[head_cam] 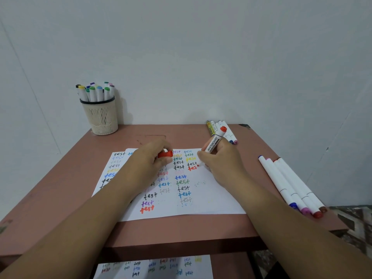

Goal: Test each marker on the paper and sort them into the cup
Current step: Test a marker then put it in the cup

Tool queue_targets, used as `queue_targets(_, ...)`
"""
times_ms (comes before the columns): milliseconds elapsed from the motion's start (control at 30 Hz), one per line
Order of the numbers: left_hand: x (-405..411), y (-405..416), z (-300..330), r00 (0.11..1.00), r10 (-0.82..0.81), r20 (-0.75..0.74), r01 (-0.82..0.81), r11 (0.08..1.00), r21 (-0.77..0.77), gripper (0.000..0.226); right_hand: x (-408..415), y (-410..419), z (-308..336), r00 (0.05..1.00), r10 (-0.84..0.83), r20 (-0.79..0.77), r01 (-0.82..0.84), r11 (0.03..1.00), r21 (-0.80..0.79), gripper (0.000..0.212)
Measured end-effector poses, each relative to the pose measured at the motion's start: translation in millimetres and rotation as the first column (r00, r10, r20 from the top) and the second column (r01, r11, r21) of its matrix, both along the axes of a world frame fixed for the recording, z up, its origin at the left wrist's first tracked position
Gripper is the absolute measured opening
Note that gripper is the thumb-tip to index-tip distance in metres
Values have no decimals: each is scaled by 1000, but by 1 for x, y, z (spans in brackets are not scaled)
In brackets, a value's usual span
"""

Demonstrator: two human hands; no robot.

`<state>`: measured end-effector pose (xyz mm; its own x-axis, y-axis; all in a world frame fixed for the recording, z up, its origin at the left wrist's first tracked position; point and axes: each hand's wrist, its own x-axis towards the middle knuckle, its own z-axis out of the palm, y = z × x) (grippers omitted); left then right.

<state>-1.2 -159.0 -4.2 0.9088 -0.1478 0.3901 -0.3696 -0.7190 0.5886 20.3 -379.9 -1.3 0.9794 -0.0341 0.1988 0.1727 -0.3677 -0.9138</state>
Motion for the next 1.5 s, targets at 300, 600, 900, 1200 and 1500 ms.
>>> queue_targets(300, 1, 1, -1, 1000, -7, 4, 7, 1000, 11, 21, 1, -1, -2, 1000, -11, -16, 11, 1000, -3, 7)
queue_targets(600, -4, -3, 3, 999, 2, -44, -4, 999, -47, 21, -5, -6, 2, 998, 31, 57, -48, 946, 322, 10)
queue_targets(900, -7, -3, 6, 999, -34, -17, 34, 999, -36, 25, -23, 5, 12, 948, 295, 120, -317, 831, 458, 14)
queue_targets(1200, -8, -2, 5, 997, -72, 26, 73, 997, -39, 26, -24, 7, 13, 946, 313, 79, -320, 874, 366, 17)
queue_targets(1500, -9, 1, 4, 992, -76, 104, 77, 997, -11, 22, -26, 6, 11, 927, 373, 34, -356, 848, 392, 22)
